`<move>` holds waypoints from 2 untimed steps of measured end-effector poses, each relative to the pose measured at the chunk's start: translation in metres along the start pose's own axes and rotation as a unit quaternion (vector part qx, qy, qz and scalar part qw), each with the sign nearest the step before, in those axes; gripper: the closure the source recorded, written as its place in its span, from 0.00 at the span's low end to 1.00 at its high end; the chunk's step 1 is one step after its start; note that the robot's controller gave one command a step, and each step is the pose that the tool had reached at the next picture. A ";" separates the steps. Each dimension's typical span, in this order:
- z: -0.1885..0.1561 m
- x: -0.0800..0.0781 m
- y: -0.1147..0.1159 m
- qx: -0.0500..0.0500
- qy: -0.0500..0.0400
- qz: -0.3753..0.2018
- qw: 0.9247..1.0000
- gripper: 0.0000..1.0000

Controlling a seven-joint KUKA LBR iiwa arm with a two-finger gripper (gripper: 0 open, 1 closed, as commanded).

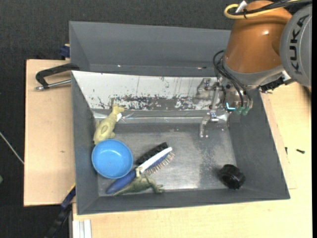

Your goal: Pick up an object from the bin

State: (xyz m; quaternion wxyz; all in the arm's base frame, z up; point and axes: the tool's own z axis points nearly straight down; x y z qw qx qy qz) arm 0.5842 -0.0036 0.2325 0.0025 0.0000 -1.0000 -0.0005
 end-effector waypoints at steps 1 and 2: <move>0.125 0.046 0.075 0.000 0.000 -0.176 0.984 0.00; 0.157 0.037 0.050 -0.001 -0.003 -0.058 0.998 0.00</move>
Offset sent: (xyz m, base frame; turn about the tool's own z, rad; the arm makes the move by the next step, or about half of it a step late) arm -0.0452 0.0728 -0.1228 -0.3518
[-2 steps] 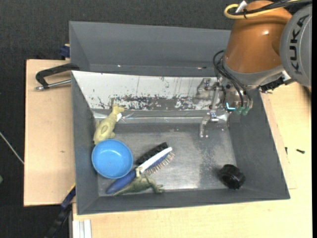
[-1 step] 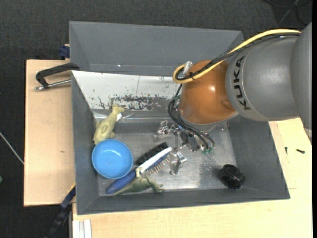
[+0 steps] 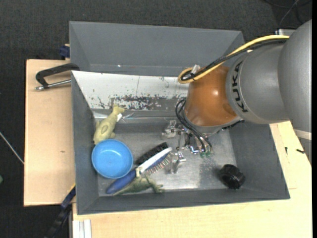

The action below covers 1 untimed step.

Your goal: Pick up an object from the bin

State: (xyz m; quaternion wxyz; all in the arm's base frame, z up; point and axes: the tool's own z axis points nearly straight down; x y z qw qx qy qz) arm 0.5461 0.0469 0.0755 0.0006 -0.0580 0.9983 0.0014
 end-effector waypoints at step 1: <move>-0.001 -0.002 -0.001 0.001 -0.004 0.000 1.000 1.00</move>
Offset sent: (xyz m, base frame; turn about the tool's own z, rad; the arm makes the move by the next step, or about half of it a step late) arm 0.0000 0.0000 0.0000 0.0000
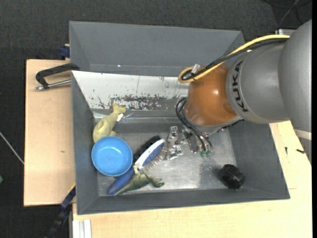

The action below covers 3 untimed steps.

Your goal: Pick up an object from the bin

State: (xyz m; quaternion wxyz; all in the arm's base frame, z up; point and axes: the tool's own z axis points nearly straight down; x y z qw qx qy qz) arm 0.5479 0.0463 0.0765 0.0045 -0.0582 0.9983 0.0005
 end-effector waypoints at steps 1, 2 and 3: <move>0.001 0.003 0.000 0.000 0.005 0.000 1.000 0.00; -0.048 -0.021 0.058 -0.002 -0.001 0.035 0.999 0.00; -0.001 -0.032 0.058 0.002 0.007 0.065 0.998 0.00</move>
Offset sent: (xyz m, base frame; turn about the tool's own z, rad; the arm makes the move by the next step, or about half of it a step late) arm 0.0000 0.0000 0.0000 0.0000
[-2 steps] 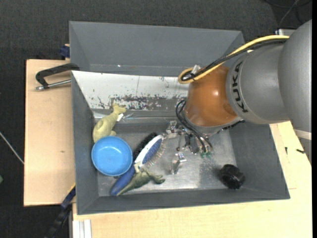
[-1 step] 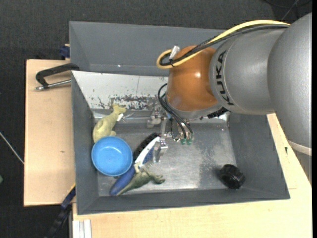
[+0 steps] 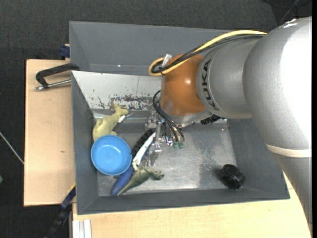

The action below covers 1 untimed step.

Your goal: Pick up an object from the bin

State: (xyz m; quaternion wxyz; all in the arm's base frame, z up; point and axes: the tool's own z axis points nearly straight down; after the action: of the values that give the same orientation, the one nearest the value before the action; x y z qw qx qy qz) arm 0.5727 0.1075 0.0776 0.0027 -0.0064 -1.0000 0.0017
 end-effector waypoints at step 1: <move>-0.001 -0.001 0.001 -0.001 -0.003 0.000 1.000 1.00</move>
Offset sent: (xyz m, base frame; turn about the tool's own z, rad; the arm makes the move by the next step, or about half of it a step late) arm 0.0000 0.0000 0.0000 0.0000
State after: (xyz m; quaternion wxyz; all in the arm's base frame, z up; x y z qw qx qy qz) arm 0.5733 0.1083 0.0783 -0.0007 -0.0067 -1.0000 0.0007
